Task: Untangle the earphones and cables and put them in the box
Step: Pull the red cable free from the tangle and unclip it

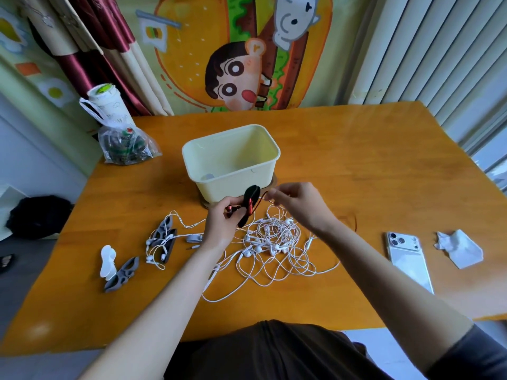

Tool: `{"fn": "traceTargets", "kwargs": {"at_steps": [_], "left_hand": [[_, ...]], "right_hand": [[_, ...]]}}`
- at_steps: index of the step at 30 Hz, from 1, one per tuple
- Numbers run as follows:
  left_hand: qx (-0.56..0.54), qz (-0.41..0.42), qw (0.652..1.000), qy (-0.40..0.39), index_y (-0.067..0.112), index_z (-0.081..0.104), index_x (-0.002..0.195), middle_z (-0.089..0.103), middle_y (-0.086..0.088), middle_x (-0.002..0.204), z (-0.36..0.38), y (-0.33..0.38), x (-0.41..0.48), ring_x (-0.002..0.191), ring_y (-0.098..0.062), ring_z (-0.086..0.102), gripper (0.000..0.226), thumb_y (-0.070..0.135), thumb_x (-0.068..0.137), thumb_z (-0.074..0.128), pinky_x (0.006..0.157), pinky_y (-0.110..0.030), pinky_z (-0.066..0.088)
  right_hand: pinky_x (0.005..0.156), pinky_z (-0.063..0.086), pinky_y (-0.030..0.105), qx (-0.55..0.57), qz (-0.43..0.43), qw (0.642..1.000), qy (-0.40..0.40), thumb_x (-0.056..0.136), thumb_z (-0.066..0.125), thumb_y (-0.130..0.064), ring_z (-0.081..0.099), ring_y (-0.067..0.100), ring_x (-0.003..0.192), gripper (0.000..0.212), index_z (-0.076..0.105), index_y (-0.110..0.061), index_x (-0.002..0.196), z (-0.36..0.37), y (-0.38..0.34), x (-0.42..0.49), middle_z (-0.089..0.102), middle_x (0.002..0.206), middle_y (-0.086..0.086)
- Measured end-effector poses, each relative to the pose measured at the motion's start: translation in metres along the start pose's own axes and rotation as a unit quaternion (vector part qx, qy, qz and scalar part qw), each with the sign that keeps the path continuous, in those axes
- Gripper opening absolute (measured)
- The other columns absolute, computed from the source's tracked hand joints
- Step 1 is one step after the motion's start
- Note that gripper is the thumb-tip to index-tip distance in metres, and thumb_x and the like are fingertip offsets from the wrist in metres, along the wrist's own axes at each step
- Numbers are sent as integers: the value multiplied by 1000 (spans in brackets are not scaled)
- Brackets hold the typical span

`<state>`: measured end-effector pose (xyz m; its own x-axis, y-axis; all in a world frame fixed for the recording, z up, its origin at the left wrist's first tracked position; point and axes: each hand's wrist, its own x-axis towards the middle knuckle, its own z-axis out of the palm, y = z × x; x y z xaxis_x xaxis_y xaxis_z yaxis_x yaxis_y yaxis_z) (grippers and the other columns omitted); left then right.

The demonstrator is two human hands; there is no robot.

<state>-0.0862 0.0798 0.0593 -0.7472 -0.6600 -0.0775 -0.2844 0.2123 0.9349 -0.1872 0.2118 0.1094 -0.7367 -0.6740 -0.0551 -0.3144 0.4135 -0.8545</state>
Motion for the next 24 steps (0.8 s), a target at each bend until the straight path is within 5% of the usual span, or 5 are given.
{"fn": "traceTargets", "kwargs": {"at_steps": [4, 7, 12, 18, 24], "left_hand": [[-7, 27, 995, -98, 25, 65, 93, 59, 9, 97, 0, -7, -4, 89, -10, 54, 17, 8, 91, 60, 84, -34, 48], [-23, 25, 987, -158, 35, 64, 93, 57, -5, 110, 3, -7, -8, 97, -20, 56, 26, 10, 90, 62, 81, -30, 49], [-219, -11, 957, -192, 22, 64, 97, 68, 10, 91, 5, 14, -13, 80, -8, 60, 14, 12, 88, 60, 67, -19, 47], [-436, -92, 886, -128, 18, 59, 102, 67, 0, 88, 6, 29, -5, 78, -12, 58, 18, 8, 94, 48, 70, -23, 45], [-454, -140, 880, 3, 19, 62, 103, 63, -4, 97, 0, 17, 4, 83, -16, 57, 15, 13, 97, 50, 68, -24, 49]], "right_hand": [[38, 27, 12, -52, -9, 998, 28, 93, 56, -26, 39, 0, 36, 20, 74, -18, 86, -13, 3, 18, 59, 64, -10], [39, 26, 13, -49, 19, 998, 45, 93, 57, -27, 39, 1, 37, 21, 74, -16, 88, -17, 16, 24, 59, 65, -8], [43, 30, 10, 28, 81, 996, 18, 91, 58, -30, 41, 1, 45, 25, 73, -10, 92, -6, 36, 10, 59, 66, -8], [45, 28, 18, 50, 99, 993, -42, 92, 58, -29, 37, 8, 49, 23, 72, -17, 80, 24, 42, -13, 59, 64, -7], [39, 25, 10, 8, 67, 995, -70, 95, 54, -24, 38, 1, 33, 27, 73, -6, 88, 38, 39, -27, 61, 69, -3]]}}
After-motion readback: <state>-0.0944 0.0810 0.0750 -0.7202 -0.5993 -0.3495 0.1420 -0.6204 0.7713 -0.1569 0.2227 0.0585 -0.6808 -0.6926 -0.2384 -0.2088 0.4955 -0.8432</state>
